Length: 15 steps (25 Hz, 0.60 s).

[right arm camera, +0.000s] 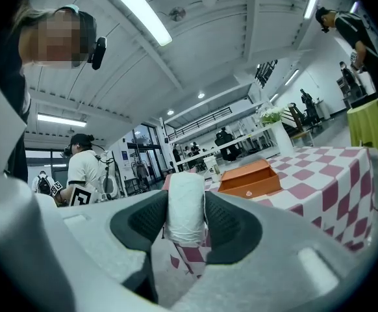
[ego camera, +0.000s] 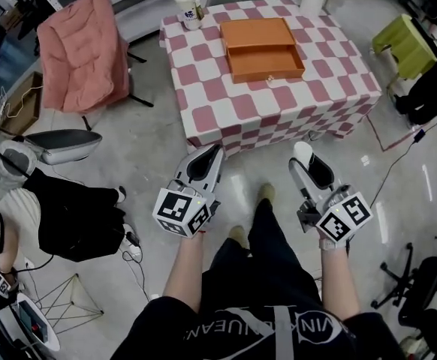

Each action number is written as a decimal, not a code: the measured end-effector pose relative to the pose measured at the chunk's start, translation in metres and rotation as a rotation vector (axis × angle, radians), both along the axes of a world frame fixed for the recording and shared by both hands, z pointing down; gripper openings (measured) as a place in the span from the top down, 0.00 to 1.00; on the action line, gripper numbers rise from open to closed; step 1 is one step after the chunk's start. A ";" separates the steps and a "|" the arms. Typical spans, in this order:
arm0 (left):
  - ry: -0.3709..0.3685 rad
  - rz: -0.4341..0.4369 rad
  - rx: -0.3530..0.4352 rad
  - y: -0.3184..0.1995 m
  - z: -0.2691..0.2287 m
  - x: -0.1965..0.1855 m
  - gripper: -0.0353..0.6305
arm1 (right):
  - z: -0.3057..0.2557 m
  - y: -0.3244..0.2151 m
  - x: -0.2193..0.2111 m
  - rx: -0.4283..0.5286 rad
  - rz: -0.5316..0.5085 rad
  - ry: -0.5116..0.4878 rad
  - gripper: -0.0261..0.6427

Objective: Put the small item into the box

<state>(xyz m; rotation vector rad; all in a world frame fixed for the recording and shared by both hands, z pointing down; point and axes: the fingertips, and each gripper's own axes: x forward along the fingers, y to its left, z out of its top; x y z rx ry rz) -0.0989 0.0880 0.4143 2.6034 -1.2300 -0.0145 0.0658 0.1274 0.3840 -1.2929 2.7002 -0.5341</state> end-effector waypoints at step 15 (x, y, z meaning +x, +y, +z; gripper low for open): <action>-0.018 -0.102 0.015 -0.088 -0.014 -0.001 0.91 | -0.009 -0.109 -0.003 0.014 -0.125 -0.016 0.70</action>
